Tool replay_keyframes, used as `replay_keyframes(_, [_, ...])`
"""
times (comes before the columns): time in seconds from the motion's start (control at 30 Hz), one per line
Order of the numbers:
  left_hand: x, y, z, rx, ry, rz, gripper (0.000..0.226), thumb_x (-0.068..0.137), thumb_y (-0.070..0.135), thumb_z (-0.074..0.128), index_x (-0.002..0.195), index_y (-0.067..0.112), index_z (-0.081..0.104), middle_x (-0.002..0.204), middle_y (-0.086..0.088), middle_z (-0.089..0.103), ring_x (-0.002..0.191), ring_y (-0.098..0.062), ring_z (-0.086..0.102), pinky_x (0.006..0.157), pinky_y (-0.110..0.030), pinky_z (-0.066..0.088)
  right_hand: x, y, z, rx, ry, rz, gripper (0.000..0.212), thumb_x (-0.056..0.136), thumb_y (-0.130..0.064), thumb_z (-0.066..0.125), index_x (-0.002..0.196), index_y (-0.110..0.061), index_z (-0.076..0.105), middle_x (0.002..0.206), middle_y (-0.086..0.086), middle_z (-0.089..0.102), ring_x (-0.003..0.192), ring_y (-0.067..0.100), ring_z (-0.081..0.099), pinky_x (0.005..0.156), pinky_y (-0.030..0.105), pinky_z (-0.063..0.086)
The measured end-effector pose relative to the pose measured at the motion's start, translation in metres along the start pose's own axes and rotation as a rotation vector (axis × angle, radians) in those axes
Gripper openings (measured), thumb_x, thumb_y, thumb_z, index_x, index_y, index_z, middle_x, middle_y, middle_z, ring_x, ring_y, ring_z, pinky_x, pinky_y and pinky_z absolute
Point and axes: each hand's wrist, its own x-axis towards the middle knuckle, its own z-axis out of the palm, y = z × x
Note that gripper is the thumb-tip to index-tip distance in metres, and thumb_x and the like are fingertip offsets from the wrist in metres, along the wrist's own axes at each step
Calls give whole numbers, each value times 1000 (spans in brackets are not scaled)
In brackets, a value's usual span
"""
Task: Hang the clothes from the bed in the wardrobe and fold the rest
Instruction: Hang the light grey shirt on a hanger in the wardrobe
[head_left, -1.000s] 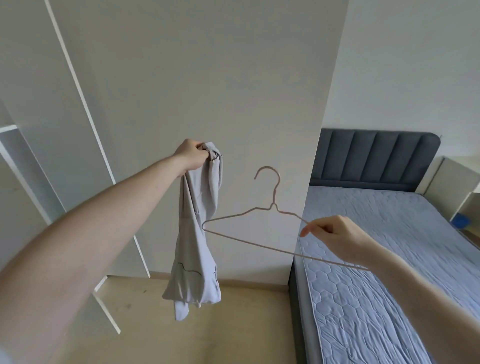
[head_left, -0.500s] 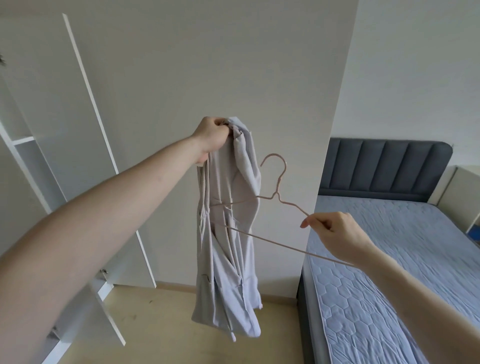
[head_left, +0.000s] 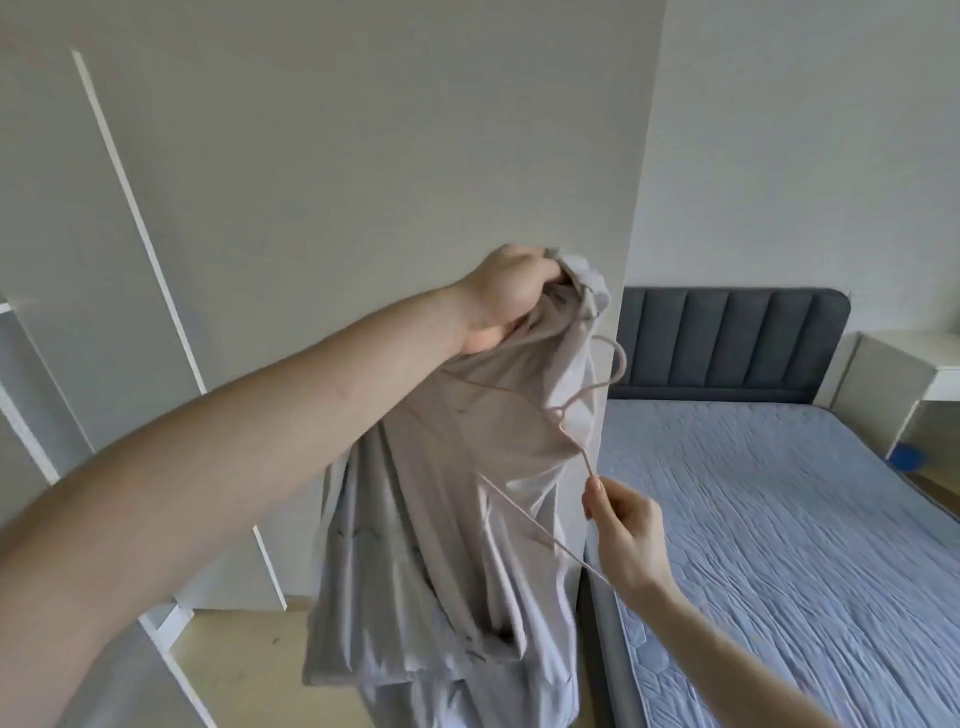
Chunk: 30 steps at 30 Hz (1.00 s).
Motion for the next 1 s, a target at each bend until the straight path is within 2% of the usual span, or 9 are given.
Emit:
replay_keyframes(0.23, [-43,-10,-7,937,-195,202,12,92,19,69,96,8,66,92,-9,73,83,-23,66,78,-42,53,1,-2,-2,136,132,-16,51,102,-31,49,61,-12,26,59,-4,22,57,12,20,55,31,13])
replay_keyframes(0.37, [-53,-5,-16,1201,-290,288,34,83,53,76,85,22,64,77,6,62,70,-10,53,67,-31,45,11,-8,-1,156,129,-31,50,104,-29,50,62,-17,28,61,2,20,59,13,20,56,31,14])
replay_keyframes(0.53, [-46,-6,-61,1408,-206,426,44,70,67,52,109,51,62,114,28,51,106,2,43,99,-28,27,23,-10,-2,202,79,-38,53,103,-36,50,63,-11,27,61,4,20,59,15,19,55,29,14])
replay_keyframes(0.63, [-30,-20,-96,1540,-117,325,33,86,55,39,98,36,64,101,17,66,93,-12,58,84,-35,48,29,-14,-5,174,64,-34,54,101,-41,50,62,-9,32,60,0,24,58,14,21,55,29,16])
replay_keyframes(0.73, [-16,-40,-119,1502,-65,385,21,100,32,51,101,33,72,100,12,72,96,-19,65,73,-37,51,39,-20,-8,8,93,-52,37,101,-38,55,70,-18,57,57,-7,39,54,9,34,54,30,28])
replay_keyframes(0.8, [-13,-49,-126,1477,10,452,17,101,29,53,98,36,68,94,13,72,89,-19,64,62,-30,41,44,-24,-11,-101,205,-74,5,99,-28,66,104,-26,66,87,-9,58,79,9,53,74,30,43])
replay_keyframes(0.87, [-10,-54,-130,1452,86,476,21,103,36,50,85,28,58,77,9,65,75,-22,60,55,-28,30,35,-23,-10,-109,395,-124,30,95,-24,72,121,-20,57,111,-6,53,102,14,52,93,28,39])
replay_keyframes(0.93, [-7,-56,-133,1430,130,473,39,105,45,48,75,21,50,65,6,56,66,-25,54,52,-30,30,9,-16,4,-27,460,-176,19,92,-26,71,102,-23,55,98,-7,54,91,16,53,84,27,40])
replay_keyframes(1.0, [-6,-52,-133,1406,135,478,44,105,47,48,71,20,48,61,6,53,63,-25,52,52,-32,32,-19,-3,30,20,285,-44,19,90,-34,74,87,-30,56,84,-11,59,77,13,56,71,24,42])
